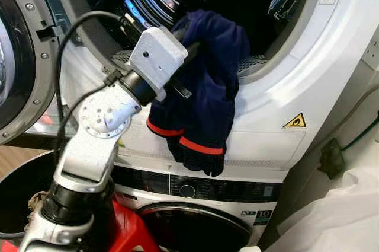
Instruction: Clothes washing
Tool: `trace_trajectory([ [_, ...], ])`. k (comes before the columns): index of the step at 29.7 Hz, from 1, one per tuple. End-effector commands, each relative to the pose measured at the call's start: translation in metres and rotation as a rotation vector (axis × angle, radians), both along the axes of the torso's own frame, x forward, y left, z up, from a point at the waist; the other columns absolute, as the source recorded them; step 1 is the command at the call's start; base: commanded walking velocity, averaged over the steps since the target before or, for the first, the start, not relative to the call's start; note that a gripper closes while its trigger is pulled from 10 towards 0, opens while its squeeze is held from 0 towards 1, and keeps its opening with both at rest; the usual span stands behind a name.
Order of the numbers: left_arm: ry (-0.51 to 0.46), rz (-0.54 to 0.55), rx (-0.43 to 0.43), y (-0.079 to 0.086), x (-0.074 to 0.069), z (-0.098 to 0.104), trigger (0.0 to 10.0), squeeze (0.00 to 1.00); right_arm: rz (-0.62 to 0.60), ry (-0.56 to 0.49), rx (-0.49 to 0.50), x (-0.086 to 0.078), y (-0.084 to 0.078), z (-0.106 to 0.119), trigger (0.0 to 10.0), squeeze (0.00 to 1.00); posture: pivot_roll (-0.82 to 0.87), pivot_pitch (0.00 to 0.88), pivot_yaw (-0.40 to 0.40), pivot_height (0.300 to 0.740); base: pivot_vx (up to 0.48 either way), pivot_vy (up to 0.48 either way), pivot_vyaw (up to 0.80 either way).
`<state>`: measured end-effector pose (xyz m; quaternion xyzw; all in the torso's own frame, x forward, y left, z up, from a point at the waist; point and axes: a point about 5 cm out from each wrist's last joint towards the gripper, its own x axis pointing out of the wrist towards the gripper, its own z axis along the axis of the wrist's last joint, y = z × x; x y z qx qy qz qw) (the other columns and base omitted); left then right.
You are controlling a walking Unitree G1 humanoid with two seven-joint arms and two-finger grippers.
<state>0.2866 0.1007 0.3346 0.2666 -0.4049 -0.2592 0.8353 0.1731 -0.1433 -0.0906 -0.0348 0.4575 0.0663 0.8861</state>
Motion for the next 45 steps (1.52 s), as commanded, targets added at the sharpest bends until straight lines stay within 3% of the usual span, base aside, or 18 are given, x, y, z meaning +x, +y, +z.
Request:
trace_trajectory([
  [1, -0.072, -0.014, 0.026, -0.003, -0.004, 0.011, 10.0, 0.0, 0.003, 0.008, 0.006, -0.001, 0.002, -0.001, 10.0, 0.0, 0.14, 0.0, 0.057, 0.74, 0.0, 0.0, 0.0],
  [5, -0.148, 0.031, 0.033, 0.003, 0.004, 0.028, 10.0, 0.0, -0.008, 0.004, 0.012, 0.0, 0.004, 0.0, 10.0, 0.0, 0.13, 0.0, 0.065, 0.74, 0.0, 0.0, 0.0],
  [11, -0.184, 0.055, 0.014, 0.01, 0.012, 0.037, 10.0, 0.0, -0.028, 0.002, 0.015, 0.0, 0.004, 0.0, 10.0, 0.0, 0.11, 0.0, 0.077, 0.74, 0.0, 0.0, 0.0],
  [45, -0.195, 0.132, 0.044, 0.028, 0.028, 0.043, 10.0, 0.0, -0.055, 0.006, 0.017, -0.003, 0.001, -0.001, 10.0, 0.0, 0.11, 0.0, 0.086, 0.74, 0.0, 0.0, 0.0],
])
